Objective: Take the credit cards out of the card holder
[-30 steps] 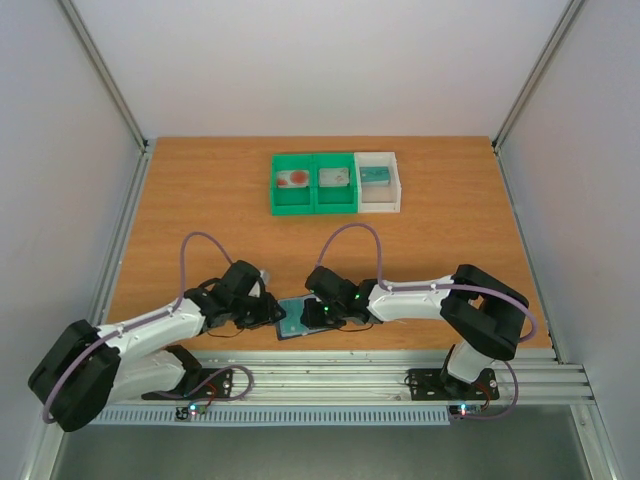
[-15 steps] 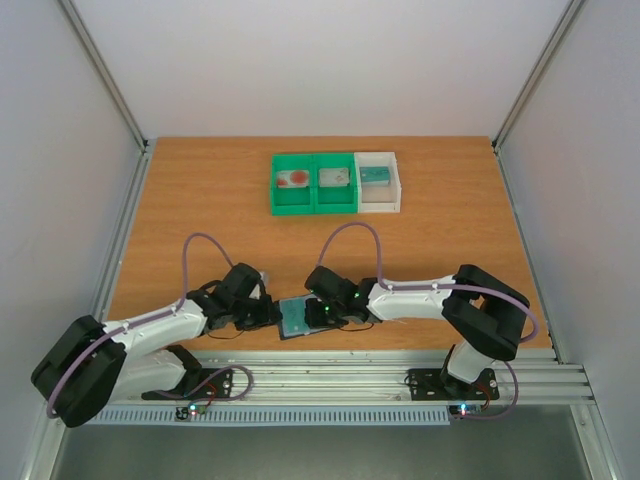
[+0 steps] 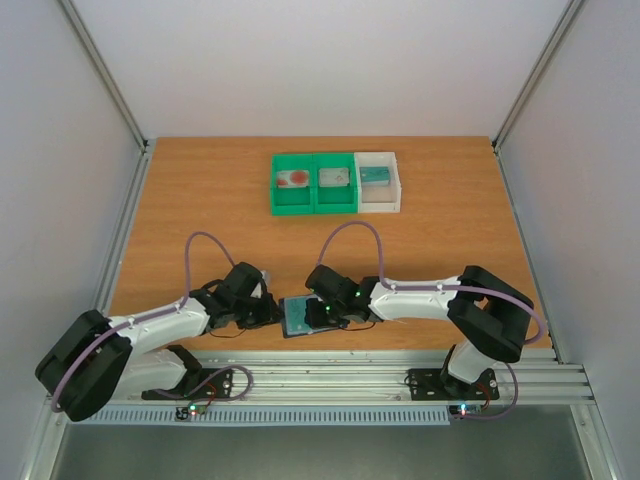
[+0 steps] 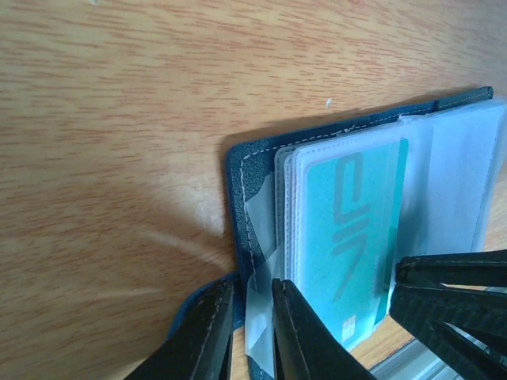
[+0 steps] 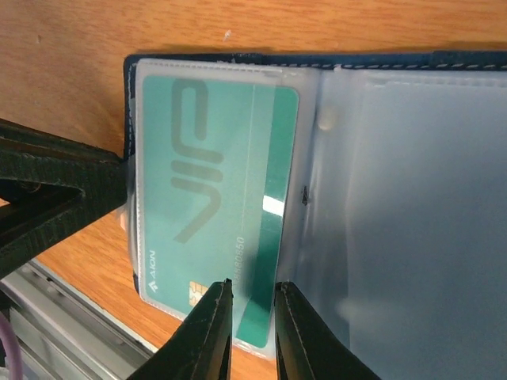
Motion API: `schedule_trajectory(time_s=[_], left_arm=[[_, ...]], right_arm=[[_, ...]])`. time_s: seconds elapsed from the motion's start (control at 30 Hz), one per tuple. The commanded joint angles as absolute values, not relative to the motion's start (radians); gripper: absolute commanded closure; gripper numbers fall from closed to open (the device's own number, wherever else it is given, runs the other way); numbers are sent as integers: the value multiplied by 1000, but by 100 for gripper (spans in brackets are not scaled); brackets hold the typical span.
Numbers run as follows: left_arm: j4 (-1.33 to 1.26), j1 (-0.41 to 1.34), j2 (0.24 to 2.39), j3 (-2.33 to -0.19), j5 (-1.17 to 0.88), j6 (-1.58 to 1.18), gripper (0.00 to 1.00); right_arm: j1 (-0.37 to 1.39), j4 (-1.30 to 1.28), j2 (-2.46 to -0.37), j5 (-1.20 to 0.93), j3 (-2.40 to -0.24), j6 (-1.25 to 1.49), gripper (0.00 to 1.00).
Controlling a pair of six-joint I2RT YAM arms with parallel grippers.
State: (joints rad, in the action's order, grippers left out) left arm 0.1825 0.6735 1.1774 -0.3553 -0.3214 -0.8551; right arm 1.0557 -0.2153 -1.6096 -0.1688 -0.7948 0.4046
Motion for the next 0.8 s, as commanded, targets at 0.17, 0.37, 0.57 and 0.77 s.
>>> schedule_trajectory(time_s=[0.17, 0.37, 0.57, 0.77], left_arm=[[194, 670, 1230, -350, -264, -844, 84], [196, 670, 1255, -356, -254, -839, 84], [199, 671, 1285, -379, -259, -832, 83], [181, 671, 1308, -385, -271, -837, 83]], right_arm=[[1063, -255, -1658, -153, -809, 386, 85], [1063, -315, -1597, -107, -807, 372, 85], [1063, -344, -1582, -62, -789, 390, 87], [1063, -229, -1548, -139, -757, 399, 86]])
